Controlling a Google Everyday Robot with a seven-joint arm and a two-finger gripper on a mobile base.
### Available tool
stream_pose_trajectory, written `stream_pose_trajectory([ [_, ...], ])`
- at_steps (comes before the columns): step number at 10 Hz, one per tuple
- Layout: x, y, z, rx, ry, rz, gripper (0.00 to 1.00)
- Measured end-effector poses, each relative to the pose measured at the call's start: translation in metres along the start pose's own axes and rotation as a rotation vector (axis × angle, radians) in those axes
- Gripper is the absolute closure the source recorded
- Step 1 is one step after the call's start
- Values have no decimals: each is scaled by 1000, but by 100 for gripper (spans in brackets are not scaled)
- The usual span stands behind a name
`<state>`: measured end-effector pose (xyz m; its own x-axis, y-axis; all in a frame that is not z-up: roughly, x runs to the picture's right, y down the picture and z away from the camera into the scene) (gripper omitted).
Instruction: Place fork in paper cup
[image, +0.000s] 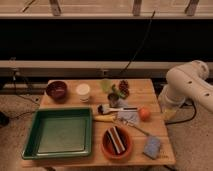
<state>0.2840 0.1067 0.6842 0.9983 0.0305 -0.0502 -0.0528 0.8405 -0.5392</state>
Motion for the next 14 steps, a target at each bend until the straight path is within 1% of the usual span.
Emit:
stream_pose_trajectory([
  [5, -1, 1, 1, -2, 0, -2, 35],
  [7, -19, 12, 16, -11, -18, 3, 35],
  [9, -45, 22, 39, -16, -43, 3, 35],
  [11, -63, 28, 60, -29, -68, 2, 35],
  [14, -74, 27, 80, -51, -86, -4, 35],
])
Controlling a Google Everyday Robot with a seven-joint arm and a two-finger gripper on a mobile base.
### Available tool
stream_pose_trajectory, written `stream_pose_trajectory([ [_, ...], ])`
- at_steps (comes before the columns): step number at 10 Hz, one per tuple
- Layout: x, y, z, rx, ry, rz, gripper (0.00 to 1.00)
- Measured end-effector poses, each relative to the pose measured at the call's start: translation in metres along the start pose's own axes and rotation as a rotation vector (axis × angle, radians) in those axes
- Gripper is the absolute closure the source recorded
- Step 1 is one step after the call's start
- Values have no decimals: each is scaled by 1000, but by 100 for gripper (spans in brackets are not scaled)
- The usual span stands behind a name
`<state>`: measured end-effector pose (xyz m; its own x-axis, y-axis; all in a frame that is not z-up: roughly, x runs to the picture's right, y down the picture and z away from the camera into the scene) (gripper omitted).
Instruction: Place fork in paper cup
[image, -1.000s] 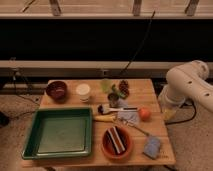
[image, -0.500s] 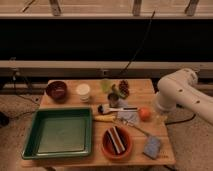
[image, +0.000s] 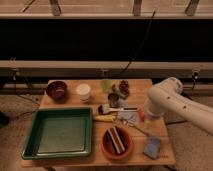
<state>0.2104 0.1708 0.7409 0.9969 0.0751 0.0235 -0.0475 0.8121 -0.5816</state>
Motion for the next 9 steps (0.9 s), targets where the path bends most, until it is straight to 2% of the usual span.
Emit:
stream_pose_trajectory([
  [3, -4, 5, 22, -29, -18, 1, 35],
  [5, -8, 10, 33, -42, -45, 2, 35],
  [9, -18, 14, 54, -39, -78, -13, 35],
])
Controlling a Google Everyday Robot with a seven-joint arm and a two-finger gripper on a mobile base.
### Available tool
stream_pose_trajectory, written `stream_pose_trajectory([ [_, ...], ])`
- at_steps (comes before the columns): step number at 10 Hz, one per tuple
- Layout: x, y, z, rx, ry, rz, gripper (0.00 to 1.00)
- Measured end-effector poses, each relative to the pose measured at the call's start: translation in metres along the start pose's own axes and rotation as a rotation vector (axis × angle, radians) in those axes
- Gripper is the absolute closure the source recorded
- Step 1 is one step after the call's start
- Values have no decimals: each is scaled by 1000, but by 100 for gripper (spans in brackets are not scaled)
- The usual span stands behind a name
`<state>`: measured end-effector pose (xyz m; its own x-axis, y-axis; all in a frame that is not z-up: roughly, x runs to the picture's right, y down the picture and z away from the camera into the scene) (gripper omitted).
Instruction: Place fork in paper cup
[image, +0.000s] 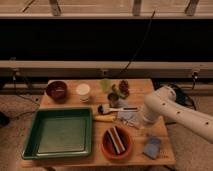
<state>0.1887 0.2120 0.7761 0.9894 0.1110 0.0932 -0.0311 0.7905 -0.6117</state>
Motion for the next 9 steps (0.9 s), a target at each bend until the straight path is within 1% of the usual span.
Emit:
stream_pose_trajectory([
  [2, 0, -1, 15, -2, -10, -4, 35],
  [4, -1, -2, 29, -14, -23, -11, 35],
  [6, -2, -3, 37, -23, -25, -17, 35],
  [9, 0, -2, 48, -33, -13, -13, 35],
])
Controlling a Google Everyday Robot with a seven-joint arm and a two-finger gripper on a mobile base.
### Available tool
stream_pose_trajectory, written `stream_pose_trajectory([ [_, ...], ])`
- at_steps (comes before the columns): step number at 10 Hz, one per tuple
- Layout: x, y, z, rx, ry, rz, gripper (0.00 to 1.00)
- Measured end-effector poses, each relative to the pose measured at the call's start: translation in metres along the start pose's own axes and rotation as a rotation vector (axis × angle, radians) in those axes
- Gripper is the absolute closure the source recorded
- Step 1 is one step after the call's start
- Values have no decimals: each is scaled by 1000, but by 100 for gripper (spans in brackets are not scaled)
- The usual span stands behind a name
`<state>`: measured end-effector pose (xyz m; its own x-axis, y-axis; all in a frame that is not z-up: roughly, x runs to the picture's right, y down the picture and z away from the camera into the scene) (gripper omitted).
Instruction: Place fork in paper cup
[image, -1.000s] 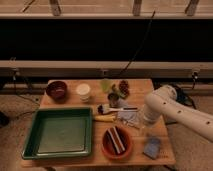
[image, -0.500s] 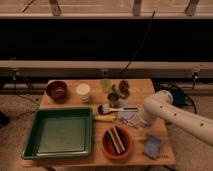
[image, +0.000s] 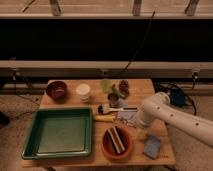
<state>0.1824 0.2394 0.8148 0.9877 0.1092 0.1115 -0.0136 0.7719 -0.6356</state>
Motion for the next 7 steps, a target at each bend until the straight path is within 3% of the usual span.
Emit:
stream_pose_trajectory([
  [1, 2, 0, 4, -4, 9, 7, 37],
  [3, 4, 1, 8, -7, 21, 21, 51],
  [7, 18, -5, 2, -14, 12, 90, 91],
])
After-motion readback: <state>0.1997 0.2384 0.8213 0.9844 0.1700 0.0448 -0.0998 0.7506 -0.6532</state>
